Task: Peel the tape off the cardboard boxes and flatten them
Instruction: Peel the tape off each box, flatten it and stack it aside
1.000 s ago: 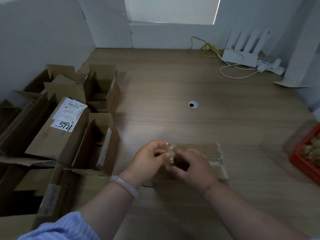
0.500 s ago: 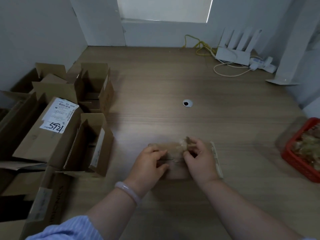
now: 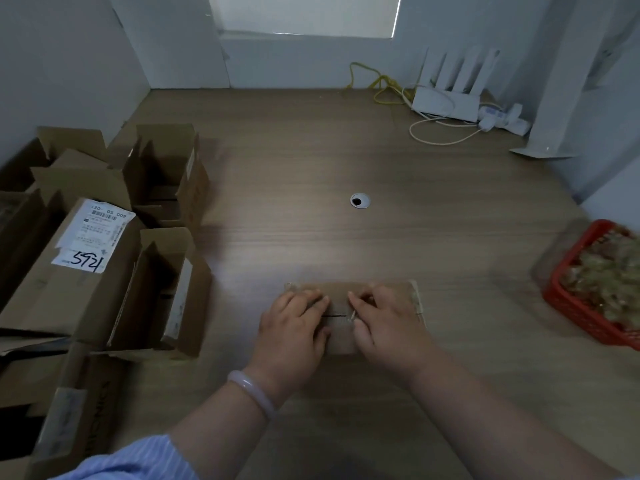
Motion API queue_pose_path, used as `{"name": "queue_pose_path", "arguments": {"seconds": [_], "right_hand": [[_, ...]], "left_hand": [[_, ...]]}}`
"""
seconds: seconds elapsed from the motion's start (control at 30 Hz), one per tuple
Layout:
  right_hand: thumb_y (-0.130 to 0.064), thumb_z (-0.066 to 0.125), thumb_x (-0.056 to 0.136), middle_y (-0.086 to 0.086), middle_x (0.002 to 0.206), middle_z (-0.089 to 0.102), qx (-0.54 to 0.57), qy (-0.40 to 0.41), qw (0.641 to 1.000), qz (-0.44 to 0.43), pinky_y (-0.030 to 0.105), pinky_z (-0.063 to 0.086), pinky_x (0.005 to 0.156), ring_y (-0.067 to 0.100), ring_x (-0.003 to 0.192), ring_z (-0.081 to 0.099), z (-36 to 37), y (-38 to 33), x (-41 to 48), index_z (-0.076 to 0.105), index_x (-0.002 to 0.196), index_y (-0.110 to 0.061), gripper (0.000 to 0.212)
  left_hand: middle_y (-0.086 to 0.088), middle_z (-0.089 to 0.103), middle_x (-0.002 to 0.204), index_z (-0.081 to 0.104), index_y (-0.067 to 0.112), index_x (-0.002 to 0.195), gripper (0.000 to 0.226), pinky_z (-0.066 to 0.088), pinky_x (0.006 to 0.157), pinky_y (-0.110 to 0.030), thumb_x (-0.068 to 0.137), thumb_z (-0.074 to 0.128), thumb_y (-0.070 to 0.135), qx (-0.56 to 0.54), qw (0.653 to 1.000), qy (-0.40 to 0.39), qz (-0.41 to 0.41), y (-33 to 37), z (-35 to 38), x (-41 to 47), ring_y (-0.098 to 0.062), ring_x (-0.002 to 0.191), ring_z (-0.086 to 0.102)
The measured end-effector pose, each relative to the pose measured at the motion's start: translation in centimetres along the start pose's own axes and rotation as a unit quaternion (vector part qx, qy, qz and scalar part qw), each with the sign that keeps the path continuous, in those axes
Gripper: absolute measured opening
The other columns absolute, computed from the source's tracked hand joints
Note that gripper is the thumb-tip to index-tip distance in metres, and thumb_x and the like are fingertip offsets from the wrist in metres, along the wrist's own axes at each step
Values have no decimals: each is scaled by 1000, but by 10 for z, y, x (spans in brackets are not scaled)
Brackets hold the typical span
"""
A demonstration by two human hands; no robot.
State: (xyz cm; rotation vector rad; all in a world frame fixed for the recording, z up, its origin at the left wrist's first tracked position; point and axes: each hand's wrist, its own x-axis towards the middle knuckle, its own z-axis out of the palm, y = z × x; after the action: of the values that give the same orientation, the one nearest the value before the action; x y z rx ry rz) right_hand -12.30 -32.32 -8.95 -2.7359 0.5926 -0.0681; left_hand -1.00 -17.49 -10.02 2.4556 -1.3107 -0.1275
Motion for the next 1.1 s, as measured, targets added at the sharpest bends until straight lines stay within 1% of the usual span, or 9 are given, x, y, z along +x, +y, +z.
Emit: {"name": "queue_pose_path", "arguments": {"seconds": [0.23,0.37,0.47,0.57,0.63,0.77,0.87,1.0,1.1], "right_hand": [[-33,54,80,5,85,63,31,5,999,-4,40,50,78,30,86,59,-4,2,12,70,84,-17,23],[-26,53,81,9,83,58,36,39,999,-3,38,42,75,32,82,57,-2,11,7,60,78,-14,14],[-25,50,84,9,87,55,102,84,988,74,38,40,78,30,86,52,-8,27,3,58,81,-14,14],[-6,58,88,13,87,56,183,196,948,171,25,31,76,27,85,50,-22,42,0,61,84,-5,5],[-6,57,91,10,90,58,257,248,905,233,25,38,80,25,88,54,-27,49,-3,60,90,-7,3],[-10,47,98,4,85,72,503,206,797,263,25,54,71,10,77,69,-34,41,-5,49,87,-17,13],[-7,48,97,1,73,70,565,176,771,235,17,50,60,8,62,67,-42,38,-5,49,87,-15,13],[-3,60,89,1,70,66,521,119,818,213,24,52,70,9,65,65,-45,45,-6,58,83,-16,15],[-10,73,79,-6,76,62,317,49,932,167,6,42,70,6,71,58,-47,55,-7,67,87,-23,16]], "left_hand": [[-3,59,119,64,29,120,54,45,88,-39,79,43,57,78,997,3,-19,5,4,2,-26,114,47],[-3,59,126,66,26,119,54,45,91,-41,80,41,55,97,995,12,-15,6,5,2,-26,114,44],[-3,59,127,65,26,120,55,45,92,-42,80,40,55,105,994,8,-19,8,5,2,-27,115,46],[-2,58,128,64,28,122,56,45,94,-44,80,39,55,108,994,-2,-28,8,4,2,-29,116,49],[-1,58,128,64,28,122,56,45,94,-45,79,38,56,111,993,-10,-34,10,3,3,-29,116,50],[-5,59,125,66,20,118,58,47,94,-46,76,41,50,109,993,-19,-33,17,0,8,-32,112,55],[-9,57,130,65,16,120,54,49,91,-48,69,53,32,95,995,-21,-9,27,1,15,-34,110,57],[-5,57,132,59,31,126,51,47,92,-53,79,39,36,117,992,-38,-2,38,5,16,-35,109,54],[-5,55,133,59,31,127,51,44,95,-52,83,37,44,133,990,-40,-5,38,6,15,-35,111,53]]}}
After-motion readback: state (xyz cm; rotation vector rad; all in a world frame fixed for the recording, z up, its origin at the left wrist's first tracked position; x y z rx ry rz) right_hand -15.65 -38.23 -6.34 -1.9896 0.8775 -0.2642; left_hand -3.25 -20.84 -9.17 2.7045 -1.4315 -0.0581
